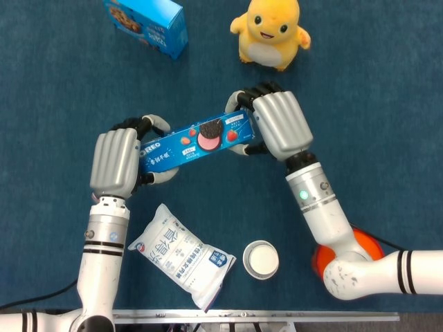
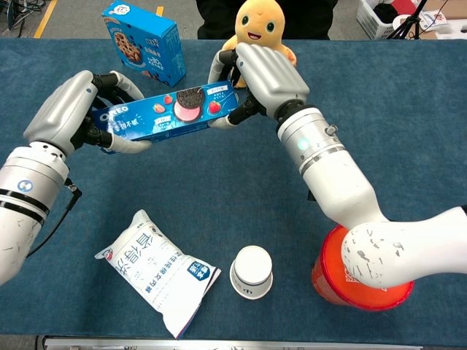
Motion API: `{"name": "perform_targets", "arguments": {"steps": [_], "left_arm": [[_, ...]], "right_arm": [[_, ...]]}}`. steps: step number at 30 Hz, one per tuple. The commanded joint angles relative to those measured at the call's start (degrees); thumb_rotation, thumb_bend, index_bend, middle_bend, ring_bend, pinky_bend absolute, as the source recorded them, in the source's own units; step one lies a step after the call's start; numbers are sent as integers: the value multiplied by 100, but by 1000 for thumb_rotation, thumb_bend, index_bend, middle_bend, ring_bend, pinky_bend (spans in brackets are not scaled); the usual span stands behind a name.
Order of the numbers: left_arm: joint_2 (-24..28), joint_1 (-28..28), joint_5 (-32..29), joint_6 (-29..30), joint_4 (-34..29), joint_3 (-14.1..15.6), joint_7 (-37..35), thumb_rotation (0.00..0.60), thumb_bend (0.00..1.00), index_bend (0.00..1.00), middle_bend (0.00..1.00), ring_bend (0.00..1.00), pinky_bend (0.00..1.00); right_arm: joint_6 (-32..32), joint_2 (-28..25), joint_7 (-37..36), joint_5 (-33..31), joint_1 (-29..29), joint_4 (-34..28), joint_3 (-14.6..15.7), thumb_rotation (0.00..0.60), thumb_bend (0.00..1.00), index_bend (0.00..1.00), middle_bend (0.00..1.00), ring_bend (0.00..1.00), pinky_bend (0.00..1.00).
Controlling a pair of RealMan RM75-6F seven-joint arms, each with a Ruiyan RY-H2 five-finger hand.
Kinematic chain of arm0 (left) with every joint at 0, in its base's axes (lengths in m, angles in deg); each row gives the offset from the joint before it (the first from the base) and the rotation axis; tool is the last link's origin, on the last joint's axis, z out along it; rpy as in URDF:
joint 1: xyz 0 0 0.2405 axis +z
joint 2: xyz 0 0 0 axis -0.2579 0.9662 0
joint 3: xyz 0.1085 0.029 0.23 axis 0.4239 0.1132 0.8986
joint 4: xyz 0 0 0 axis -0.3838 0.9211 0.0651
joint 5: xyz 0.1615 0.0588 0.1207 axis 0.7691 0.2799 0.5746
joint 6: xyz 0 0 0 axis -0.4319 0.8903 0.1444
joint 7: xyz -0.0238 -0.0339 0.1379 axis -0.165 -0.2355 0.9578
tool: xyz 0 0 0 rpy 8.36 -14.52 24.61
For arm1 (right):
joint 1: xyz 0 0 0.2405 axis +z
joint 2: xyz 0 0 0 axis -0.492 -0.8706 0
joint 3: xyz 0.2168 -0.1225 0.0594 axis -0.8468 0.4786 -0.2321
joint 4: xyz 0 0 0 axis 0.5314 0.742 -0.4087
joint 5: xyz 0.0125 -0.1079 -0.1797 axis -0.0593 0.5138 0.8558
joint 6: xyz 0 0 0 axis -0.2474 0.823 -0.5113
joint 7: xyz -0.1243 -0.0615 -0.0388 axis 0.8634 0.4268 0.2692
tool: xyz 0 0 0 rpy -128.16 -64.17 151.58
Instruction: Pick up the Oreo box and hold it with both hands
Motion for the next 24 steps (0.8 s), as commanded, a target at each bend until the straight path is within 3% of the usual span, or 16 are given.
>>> {"name": "perform_targets", "arguments": {"steps": [1,9,15,24], "left_arm": [[-27,17,66,21,46,12,-61,600,70,455,512,417,454],[-115,75,282,108,173,5,-286,600,70,535,609,497,543],[-176,108,369,149,251,-19,-377,600,70,575,651,537,590],[-207,157,420,154,283,-47,-493,600,70,609,687,569,627]], "right_arm": [[-16,-14,-27,23,-21,-17,-2,600,14,661,634,425,299],[-175,-119,-110,78,-83,-80,47,600,9,631,599,421,298],[-277,-177,-105,87,-103,-121,66,600,0,481,509,362,299],[-391,-237,-142,126,-120,-154,81,600,0,231,250,299,298]]}}
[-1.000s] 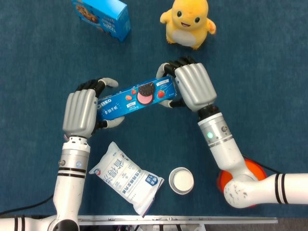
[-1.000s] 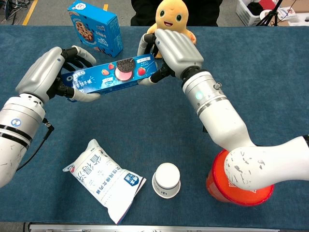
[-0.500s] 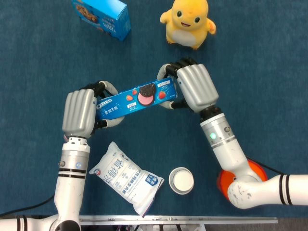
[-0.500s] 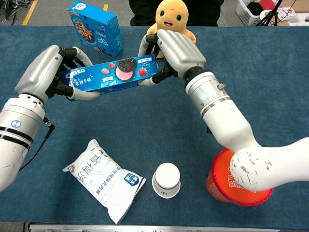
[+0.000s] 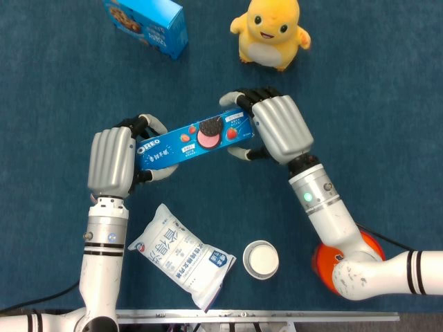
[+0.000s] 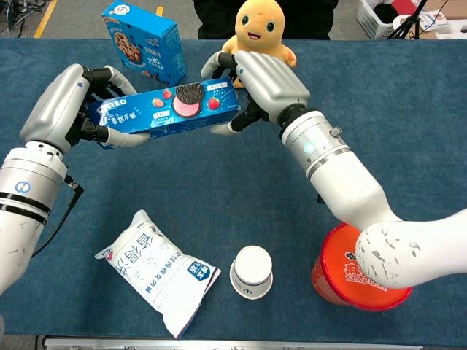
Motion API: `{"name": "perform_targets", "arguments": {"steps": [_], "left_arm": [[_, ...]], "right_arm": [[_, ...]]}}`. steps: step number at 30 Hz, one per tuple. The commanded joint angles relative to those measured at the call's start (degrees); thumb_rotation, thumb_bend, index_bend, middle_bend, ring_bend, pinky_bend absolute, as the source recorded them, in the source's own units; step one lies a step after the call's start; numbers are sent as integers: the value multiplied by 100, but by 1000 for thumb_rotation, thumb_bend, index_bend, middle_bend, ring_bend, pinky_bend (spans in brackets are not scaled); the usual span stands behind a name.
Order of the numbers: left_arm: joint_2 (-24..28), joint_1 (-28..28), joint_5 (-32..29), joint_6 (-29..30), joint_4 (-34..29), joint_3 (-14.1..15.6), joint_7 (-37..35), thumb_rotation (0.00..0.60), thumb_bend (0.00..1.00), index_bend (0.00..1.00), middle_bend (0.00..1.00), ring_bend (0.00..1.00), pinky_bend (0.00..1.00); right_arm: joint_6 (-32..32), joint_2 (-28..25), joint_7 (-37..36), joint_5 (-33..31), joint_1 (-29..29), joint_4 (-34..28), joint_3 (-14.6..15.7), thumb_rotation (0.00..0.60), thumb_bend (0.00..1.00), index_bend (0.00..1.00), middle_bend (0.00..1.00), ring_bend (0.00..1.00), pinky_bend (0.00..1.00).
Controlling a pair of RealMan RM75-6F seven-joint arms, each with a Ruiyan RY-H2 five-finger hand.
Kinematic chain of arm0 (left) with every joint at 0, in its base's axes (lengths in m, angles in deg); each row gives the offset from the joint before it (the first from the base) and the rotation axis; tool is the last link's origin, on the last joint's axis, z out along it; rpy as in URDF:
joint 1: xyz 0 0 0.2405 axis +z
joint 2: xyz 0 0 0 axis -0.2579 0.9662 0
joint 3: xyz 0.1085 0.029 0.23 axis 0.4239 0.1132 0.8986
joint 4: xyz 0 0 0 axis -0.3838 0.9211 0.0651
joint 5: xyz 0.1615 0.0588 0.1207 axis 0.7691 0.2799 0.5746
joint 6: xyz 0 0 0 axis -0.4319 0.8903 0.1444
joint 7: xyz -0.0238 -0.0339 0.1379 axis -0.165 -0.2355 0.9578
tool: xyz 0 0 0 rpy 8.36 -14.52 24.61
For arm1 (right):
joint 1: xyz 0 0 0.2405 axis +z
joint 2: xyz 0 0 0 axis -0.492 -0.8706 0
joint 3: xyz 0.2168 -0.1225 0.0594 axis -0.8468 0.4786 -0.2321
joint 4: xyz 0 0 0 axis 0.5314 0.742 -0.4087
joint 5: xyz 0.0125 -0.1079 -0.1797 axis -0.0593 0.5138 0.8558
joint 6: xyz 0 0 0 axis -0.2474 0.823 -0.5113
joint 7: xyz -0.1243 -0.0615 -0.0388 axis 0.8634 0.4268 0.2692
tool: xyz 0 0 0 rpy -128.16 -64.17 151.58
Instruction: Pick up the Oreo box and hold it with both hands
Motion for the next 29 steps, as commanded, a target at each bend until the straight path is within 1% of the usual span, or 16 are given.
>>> {"name": "perform_targets", "arguments": {"steps": [1,7,9,16,22,29], "left_arm": [[-8,11,12,-4,7,-8,-30,600,70,609,688,570,628],[-13,32,28,-18,18,-15,-57,600,70,611,690,572,632],[-15,37,20,-29,20,-22,-58,600,70,611,690,572,632],[-11,34,5,-84,38,-44,-70,600,70,611,690,572,632],[-21,48,-3,-95,30,-36,-50,600,70,611,690,572,632],[-76,60,-25,-58,-13,-37,65,600,70,611,690,572,632]], "right_arm": [[-32,-16,-17,5,-4,-6,3,600,0,205,226,291,298],[-116,-97,-83,36,-20,-58,16,600,0,31,78,216,302],[-116,-145,-152,88,-42,-110,20,600,0,4,47,196,303],[52,-429,-348,411,-199,-420,93,600,0,0,1,149,305],[173,-647,-452,623,-335,-678,173,600,0,0,0,130,305],[145,-833,-528,728,-399,-838,213,600,0,0,0,128,305]]}}
